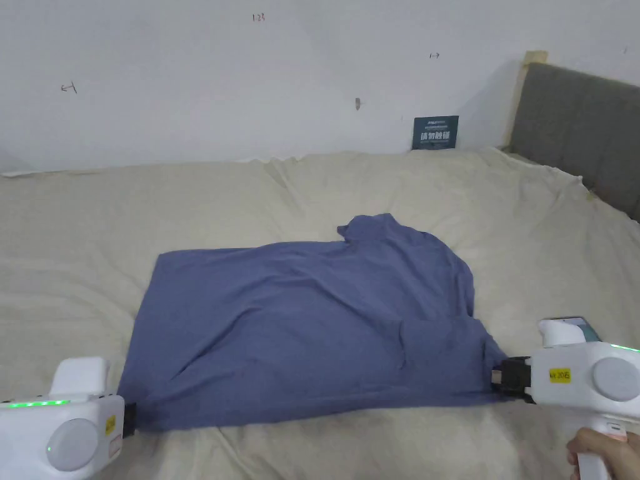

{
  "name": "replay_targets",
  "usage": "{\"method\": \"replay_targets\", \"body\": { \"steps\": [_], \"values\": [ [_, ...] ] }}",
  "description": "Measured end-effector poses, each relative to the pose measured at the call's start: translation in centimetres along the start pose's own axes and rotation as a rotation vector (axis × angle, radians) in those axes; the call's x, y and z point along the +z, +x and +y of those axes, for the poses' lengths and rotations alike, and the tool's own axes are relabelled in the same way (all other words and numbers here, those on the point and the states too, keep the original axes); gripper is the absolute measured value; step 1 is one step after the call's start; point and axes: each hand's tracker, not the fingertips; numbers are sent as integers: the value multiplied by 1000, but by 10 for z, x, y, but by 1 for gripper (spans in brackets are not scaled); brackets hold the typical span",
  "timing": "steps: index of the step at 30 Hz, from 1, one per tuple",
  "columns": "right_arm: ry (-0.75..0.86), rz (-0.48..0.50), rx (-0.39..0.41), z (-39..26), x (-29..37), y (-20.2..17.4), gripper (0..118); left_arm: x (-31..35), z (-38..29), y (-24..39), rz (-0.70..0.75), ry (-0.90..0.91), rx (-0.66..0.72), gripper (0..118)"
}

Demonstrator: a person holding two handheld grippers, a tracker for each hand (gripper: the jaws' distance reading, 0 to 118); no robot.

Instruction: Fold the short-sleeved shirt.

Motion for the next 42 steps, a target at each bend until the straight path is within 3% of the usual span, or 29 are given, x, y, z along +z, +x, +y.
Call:
{"method": "replay_targets", "body": {
  "steps": [2, 3, 8, 12, 14, 16, 18, 19, 20, 21, 23, 26, 31, 32, 34, 35, 37, 39, 42],
  "values": [
    [-18, -21, 22, -1, -2, -1, 92, -2, -3, 1, -37, -25, -3, 103],
    [-24, -29, 33, -2, -2, -1, 93, -2, -5, 1, -61, -19, -6, 112],
    [33, -53, 40, -1, 18, -7, 93, 27, -7, -1, -123, 54, 34, 111],
    [89, 35, 24, -3, 38, -14, 92, 47, -9, -1, -127, 100, -4, 111],
    [101, 40, 29, -8, 45, -19, 87, 59, -14, -2, -142, 128, -20, 110],
    [131, 35, 38, -17, 47, -23, 87, 66, -22, -3, -142, 141, -15, 100],
    [128, 31, 37, -25, 50, -28, 77, 67, -31, -2, -119, 138, -3, 60],
    [128, 42, 42, -31, 49, -30, 60, 66, -35, -2, -109, 129, 12, 36],
    [122, 39, 45, -37, 49, -33, 17, 63, -40, -2, -116, 108, 19, 10],
    [120, 23, 68, -41, 45, -37, 0, 63, -45, -3, -108, 106, 34, 6],
    [76, 22, 120, -52, 41, -40, 0, 62, -52, -7, -127, 68, 71, 0],
    [59, -2, 162, -63, 34, -48, 0, 62, -59, -14, -114, 70, 141, 0],
    [56, 16, 162, -63, 32, -50, 0, 62, -60, -21, -72, 77, 139, 0],
    [55, 12, 168, -62, 31, -52, 0, 60, -59, -24, -70, 64, 124, 13],
    [54, -2, 191, -61, 28, -55, 0, 57, -58, -24, -59, 73, 103, 74],
    [53, -3, 190, -59, 30, -54, 0, 54, -57, -25, -59, 67, 101, 93],
    [45, 16, 177, -58, 30, -53, 0, 48, -55, -27, -52, 82, 93, 96],
    [37, 74, 116, -57, 32, -50, 0, 33, -45, -32, -38, 86, 108, 96],
    [30, 119, 70, -54, 32, -47, 0, 6, -32, -43, -78, 37, 206, 96]
  ]
}}
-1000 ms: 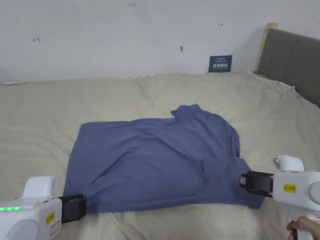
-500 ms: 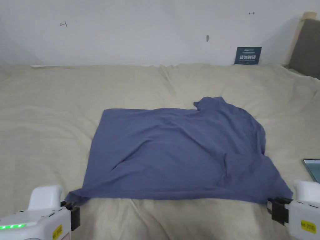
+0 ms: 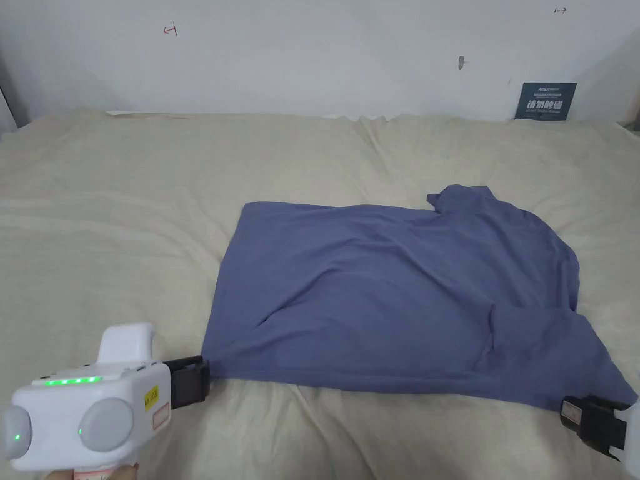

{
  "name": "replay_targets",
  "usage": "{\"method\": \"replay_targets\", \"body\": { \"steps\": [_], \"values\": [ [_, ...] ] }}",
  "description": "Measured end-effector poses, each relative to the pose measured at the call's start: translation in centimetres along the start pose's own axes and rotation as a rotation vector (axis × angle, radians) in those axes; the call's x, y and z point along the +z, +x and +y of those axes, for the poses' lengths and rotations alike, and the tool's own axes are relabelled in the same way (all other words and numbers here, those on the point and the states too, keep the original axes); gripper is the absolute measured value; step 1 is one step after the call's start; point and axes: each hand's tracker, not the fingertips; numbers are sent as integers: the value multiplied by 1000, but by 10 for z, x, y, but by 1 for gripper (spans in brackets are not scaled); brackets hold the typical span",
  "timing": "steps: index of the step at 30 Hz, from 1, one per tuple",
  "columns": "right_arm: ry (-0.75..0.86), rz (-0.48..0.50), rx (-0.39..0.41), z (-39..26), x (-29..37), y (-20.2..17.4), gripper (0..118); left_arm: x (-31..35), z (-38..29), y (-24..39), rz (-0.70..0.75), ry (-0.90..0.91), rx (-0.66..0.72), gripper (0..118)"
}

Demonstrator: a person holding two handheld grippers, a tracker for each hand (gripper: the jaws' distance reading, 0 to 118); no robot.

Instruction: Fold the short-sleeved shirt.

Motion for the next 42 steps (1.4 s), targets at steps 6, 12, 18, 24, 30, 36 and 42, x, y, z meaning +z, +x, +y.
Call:
{"method": "replay_targets", "body": {
  "steps": [6, 12, 18, 24, 30, 36, 42],
  "values": [
    [-21, -54, 47, 1, -6, 3, 0, -45, 5, -2, -11, -107, 2, 95],
    [-37, -60, 31, 2, -10, 11, 0, -28, 15, 4, 10, -70, -21, 37],
    [-51, -89, 46, 3, -12, 23, 0, -16, 15, -1, 6, -56, -11, 2],
    [-45, -134, 42, 16, -7, 44, 62, -9, 18, 8, 27, -49, -54, 1],
    [-37, -208, 56, 43, -12, 63, 88, 3, 26, 18, 46, -22, -76, 1],
    [-93, -234, 22, 71, -42, 91, 88, 6, 31, 23, 45, -17, -90, 1],
    [-128, -150, -11, 73, -61, 81, 19, 3, 28, 20, 50, -38, -83, 1]
  ]
}}
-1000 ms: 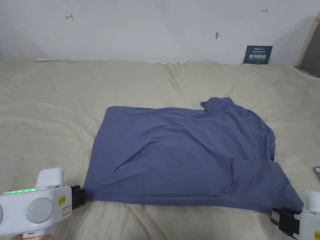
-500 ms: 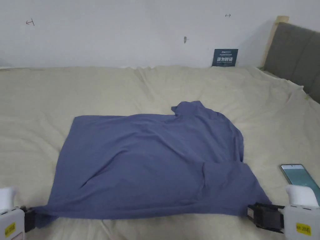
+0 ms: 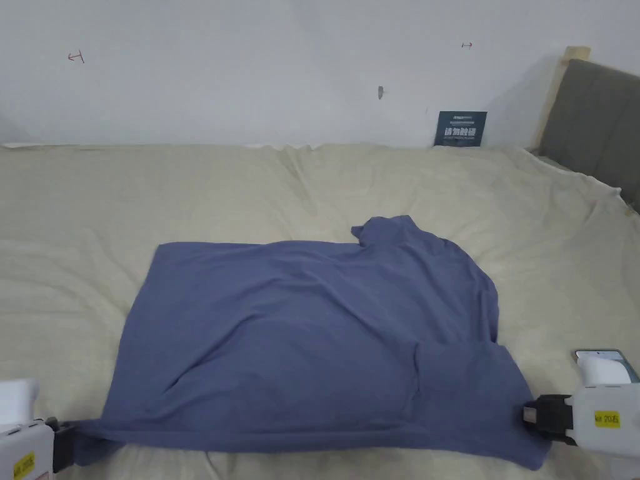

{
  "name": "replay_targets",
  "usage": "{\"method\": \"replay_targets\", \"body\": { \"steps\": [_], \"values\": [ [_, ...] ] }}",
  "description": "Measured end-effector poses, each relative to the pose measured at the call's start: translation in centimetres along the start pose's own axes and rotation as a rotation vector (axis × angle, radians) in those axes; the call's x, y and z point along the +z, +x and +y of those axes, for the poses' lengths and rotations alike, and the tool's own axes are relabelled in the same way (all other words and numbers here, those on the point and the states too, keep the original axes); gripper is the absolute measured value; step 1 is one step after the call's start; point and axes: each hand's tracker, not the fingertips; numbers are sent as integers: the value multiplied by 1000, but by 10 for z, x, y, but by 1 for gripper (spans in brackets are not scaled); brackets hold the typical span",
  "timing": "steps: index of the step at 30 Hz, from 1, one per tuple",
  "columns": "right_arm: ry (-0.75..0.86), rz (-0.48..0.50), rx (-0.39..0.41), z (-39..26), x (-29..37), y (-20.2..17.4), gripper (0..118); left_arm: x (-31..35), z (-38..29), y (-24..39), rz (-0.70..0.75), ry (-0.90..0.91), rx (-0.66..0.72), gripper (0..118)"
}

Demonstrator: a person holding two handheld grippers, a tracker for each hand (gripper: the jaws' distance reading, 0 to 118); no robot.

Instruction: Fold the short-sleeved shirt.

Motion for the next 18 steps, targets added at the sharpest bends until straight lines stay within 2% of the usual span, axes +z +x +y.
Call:
{"method": "replay_targets", "body": {
  "steps": [3, 5, 18],
  "values": [
    [-11, -31, 41, 2, -8, -13, 1, -2, -2, -1, -2, -12, 5, 1],
    [-9, -33, 17, 2, -7, -15, 1, -7, -3, -5, -1, -19, 4, 1],
    [78, -37, 61, 22, 29, -14, 0, 5, 20, -12, -11, 24, 19, 1]
  ]
}}
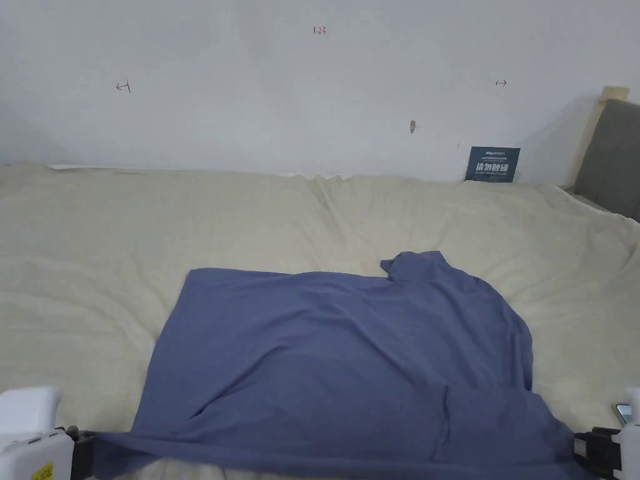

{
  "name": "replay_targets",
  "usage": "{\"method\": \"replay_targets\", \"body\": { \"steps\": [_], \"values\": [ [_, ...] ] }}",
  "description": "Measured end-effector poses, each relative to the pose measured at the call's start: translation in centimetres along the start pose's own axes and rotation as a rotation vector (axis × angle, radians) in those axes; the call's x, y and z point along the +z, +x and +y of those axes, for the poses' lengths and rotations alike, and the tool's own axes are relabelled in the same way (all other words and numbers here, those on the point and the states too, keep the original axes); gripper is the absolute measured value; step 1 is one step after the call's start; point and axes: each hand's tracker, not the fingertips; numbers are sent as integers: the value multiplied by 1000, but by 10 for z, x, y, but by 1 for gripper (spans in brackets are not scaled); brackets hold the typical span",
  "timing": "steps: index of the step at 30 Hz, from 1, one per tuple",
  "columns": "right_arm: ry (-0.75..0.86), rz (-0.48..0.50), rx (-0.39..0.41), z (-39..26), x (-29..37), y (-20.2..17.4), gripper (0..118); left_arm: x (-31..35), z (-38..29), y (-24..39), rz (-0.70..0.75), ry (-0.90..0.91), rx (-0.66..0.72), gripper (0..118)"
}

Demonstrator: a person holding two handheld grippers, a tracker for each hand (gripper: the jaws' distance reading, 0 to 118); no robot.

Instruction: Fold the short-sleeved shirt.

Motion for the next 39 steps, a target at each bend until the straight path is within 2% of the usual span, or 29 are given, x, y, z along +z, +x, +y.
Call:
{"method": "replay_targets", "body": {
  "steps": [7, 14, 19, 22, 23, 24, 25, 26, 28, 30, 32, 36, 37, 38, 39],
  "values": [
    [56, -5, 33, 54, -6, -16, 0, -26, 52, 11, 2, 18, -37, 1],
    [15, -57, 82, 113, -59, -28, 0, -93, 103, 27, 17, -62, -93, 1],
    [-40, -91, 66, 133, -103, -31, 0, -135, 117, 34, 33, -142, -117, 2],
    [-72, -77, 1, 133, -118, -27, 2, -139, 113, 35, 16, -139, -94, 2],
    [-70, -76, -2, 131, -119, -26, 16, -139, 111, 35, 7, -131, -88, 10],
    [-72, -72, 14, 130, -118, -25, 43, -140, 110, 34, 8, -136, -89, 31],
    [-88, -82, 40, 129, -117, -25, 72, -140, 110, 33, 11, -143, -90, 64],
    [-92, -91, 63, 127, -114, -24, 95, -139, 110, 32, 12, -150, -92, 106],
    [-74, -85, 74, 122, -103, -24, 95, -132, 106, 29, -10, -163, -68, 117],
    [-68, -9, 45, 121, -88, -26, 95, -111, 102, 29, -116, -57, -7, 117],
    [-36, 9, 38, 118, -70, -32, 95, -98, 99, 33, -134, -67, 27, 117],
    [54, 55, 75, 104, -30, -43, 95, -66, 90, 39, -99, -1, -77, 114],
    [57, 106, 85, 97, -24, -43, 94, -55, 82, 41, -76, 20, -72, 108],
    [47, 171, 103, 90, -19, -45, 87, -48, 74, 40, -75, 26, -65, 96],
    [45, 179, 111, 81, -13, -49, 73, -41, 63, 39, -93, 30, -56, 81]
  ]
}}
